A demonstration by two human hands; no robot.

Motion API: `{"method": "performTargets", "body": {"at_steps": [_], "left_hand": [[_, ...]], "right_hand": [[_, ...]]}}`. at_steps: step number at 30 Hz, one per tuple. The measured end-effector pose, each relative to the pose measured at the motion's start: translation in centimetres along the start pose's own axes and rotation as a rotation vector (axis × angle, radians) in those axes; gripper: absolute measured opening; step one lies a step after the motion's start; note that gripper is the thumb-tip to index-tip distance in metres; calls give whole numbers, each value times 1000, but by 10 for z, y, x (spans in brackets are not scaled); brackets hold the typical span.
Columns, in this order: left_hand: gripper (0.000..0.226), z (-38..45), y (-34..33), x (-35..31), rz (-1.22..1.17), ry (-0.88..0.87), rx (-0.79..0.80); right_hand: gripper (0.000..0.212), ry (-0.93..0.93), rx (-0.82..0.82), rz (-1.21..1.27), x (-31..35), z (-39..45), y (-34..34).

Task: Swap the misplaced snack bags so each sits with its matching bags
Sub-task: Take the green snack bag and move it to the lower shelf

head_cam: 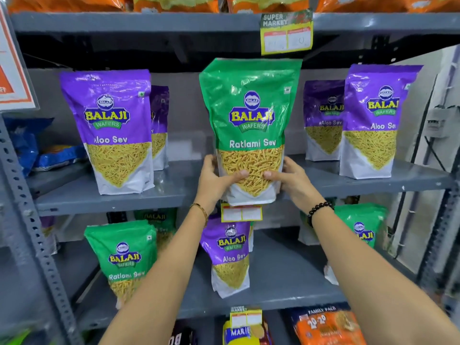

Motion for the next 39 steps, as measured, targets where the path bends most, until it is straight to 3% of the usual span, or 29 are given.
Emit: {"method": "performTargets", "body": {"at_steps": [8, 15, 19, 22, 25, 39], "left_hand": [[79, -65, -24, 7, 17, -11, 63], [74, -119, -53, 72, -35, 195, 172], [67, -137, -69, 124, 84, 307, 220], [77, -147, -83, 162, 191, 382, 246], [87, -154, -99, 196, 211, 442, 257], [82, -127, -134, 286, 196, 610, 238]], "right_hand": [[61, -55, 76, -5, -14, -57, 30], [61, -265, 22, -45, -80, -103, 68], [59, -383, -65, -113, -127, -126, 88], [55, -442, -99, -154, -160, -136, 102], [56, -481, -133, -154, -188, -140, 113], [60, -582, -202, -144, -269, -99, 148]]}}
Point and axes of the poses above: each hand's wrist, its own z-axis towards the middle knuckle, its own y-axis out of the back of the hand, x = y × z, the point moved 2 cm from there along z, towards the middle knuckle, and after that the axes turned 3 degrees about -y, right-handed, at the moved point
